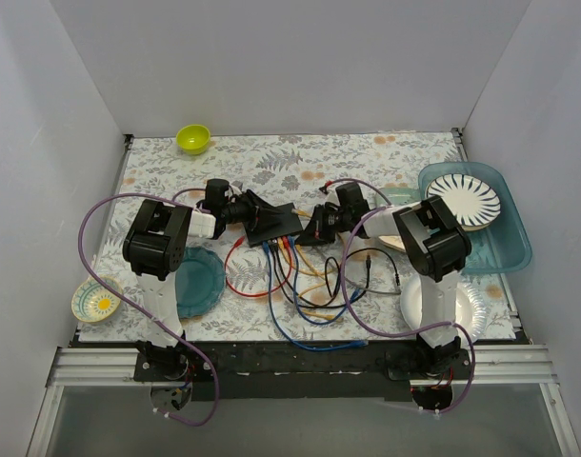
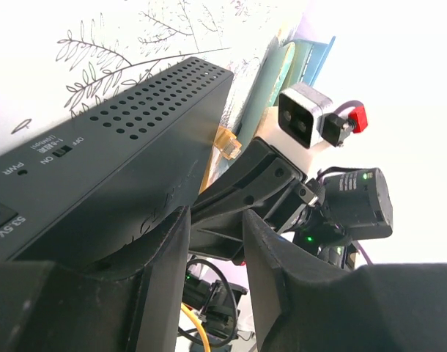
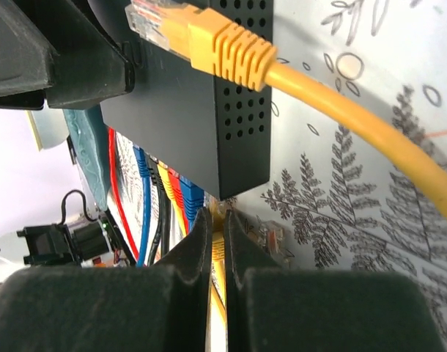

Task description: Pull the plug from the switch port

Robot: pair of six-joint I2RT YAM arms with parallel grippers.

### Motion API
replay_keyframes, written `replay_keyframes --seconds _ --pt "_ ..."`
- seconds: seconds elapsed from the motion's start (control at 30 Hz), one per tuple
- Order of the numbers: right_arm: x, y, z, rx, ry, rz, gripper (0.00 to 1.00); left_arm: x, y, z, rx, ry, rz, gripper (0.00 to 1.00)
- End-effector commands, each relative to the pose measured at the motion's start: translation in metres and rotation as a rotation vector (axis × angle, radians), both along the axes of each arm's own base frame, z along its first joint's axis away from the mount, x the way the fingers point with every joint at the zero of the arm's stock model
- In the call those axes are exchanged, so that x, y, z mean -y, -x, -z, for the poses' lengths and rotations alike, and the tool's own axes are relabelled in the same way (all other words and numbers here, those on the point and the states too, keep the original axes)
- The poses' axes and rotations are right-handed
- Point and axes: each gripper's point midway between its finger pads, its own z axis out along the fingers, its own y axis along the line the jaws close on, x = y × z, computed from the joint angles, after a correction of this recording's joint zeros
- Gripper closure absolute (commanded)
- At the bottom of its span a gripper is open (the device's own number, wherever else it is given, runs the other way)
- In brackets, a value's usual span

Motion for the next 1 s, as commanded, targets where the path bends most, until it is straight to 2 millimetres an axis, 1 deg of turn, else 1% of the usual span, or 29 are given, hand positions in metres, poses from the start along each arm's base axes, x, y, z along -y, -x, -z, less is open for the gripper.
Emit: replay_keyframes --seconds 0.0,0.03,0.07,0.1,0.13,0.17,0.2,0.27,0.3,0.33,0.37,0.4,0.43,0.47,0.5,0.53,0.57,0.6,0.63,0.67,0.7,0.73,0.77,0.8,0.83,0.9,0.97 --pt "0.038 0.005 0.025 -0.015 0.177 0.113 0.99 -0.003 0.01 0.002 -0.049 -0.016 -0.007 0.65" --pt "0.046 0.003 0.015 0.006 0.184 0.148 0.99 -0.005 0.009 0.002 -0.046 -0.018 -0.011 0.65" --pt "0.063 -0.008 0.015 0.014 0.211 0.213 0.99 -0.006 0.009 0.001 -0.045 -0.018 -0.012 0.65" --pt "0.073 -0.012 0.013 0.021 0.224 0.248 0.99 -0.007 0.009 0.0 -0.045 -0.019 -0.015 0.65" --pt "0.083 -0.016 0.005 0.032 0.237 0.277 0.99 -0.008 0.01 0.0 -0.045 -0.02 -0.016 0.65" --pt "0.102 -0.025 0.006 0.037 0.263 0.329 0.99 -0.009 0.009 -0.001 -0.041 -0.02 -0.02 0.65" --pt "0.11 -0.028 0.006 0.042 0.275 0.346 0.99 -0.009 0.008 -0.003 -0.036 -0.019 -0.02 0.65" --pt "0.117 -0.035 -0.002 0.056 0.241 0.353 0.99 -0.011 0.008 -0.004 -0.036 -0.017 -0.024 0.65" --pt "0.114 -0.038 -0.007 0.074 0.223 0.337 0.98 -0.011 0.008 -0.004 -0.033 -0.018 -0.023 0.65" --pt "0.111 -0.039 -0.01 0.08 0.214 0.326 0.9 -0.011 0.008 -0.004 -0.033 -0.018 -0.025 0.65" --pt "0.102 -0.042 -0.019 0.108 0.191 0.306 0.82 -0.011 0.007 -0.005 -0.031 -0.015 -0.022 0.65" --pt "0.096 -0.044 -0.025 0.128 0.185 0.293 0.69 -0.011 0.007 -0.006 -0.03 -0.016 -0.023 0.65" --pt "0.091 -0.046 -0.033 0.157 0.181 0.283 0.65 -0.011 0.007 -0.008 -0.023 -0.016 -0.022 0.65" --pt "0.081 -0.043 -0.039 0.173 0.175 0.254 0.62 -0.011 0.007 -0.009 -0.021 -0.017 -0.021 0.65" --pt "0.073 -0.047 -0.05 0.201 0.162 0.242 0.58 -0.012 0.005 -0.01 -0.017 -0.019 -0.024 0.65" --pt "0.066 -0.047 -0.055 0.214 0.157 0.222 0.57 -0.011 0.006 -0.011 -0.013 -0.021 -0.021 0.65" --pt "0.054 -0.043 -0.059 0.223 0.148 0.191 0.56 -0.011 0.006 -0.013 -0.007 -0.023 -0.018 0.65" --pt "0.044 -0.043 -0.066 0.236 0.136 0.171 0.56 -0.012 0.006 -0.012 -0.007 -0.026 -0.02 0.65" --pt "0.037 -0.041 -0.065 0.234 0.13 0.151 0.55 -0.012 0.006 -0.012 -0.007 -0.027 -0.02 0.65" --pt "0.025 -0.034 -0.065 0.234 0.123 0.118 0.55 -0.012 0.007 -0.012 -0.007 -0.027 -0.02 0.65" --pt "0.019 -0.032 -0.064 0.23 0.119 0.101 0.55 -0.012 0.008 -0.011 -0.012 -0.027 -0.02 0.65" --pt "0.013 -0.029 -0.058 0.217 0.12 0.083 0.55 -0.013 0.008 -0.011 -0.011 -0.027 -0.022 0.65" --pt "0.005 -0.022 -0.054 0.202 0.115 0.058 0.55 -0.013 0.009 -0.011 -0.011 -0.027 -0.02 0.65" --pt "0.002 -0.019 -0.045 0.178 0.121 0.044 0.55 -0.013 0.009 -0.012 -0.008 -0.027 -0.023 0.65" --pt "-0.003 -0.015 -0.042 0.167 0.117 0.028 0.55 -0.014 0.011 -0.011 -0.015 -0.028 -0.024 0.65" --pt "-0.006 -0.009 -0.029 0.13 0.123 0.013 0.55 -0.014 0.013 -0.011 -0.015 -0.027 -0.023 0.65" --pt "-0.008 -0.004 -0.022 0.111 0.128 -0.001 0.55 -0.014 0.015 -0.009 -0.019 -0.029 -0.024 0.65"
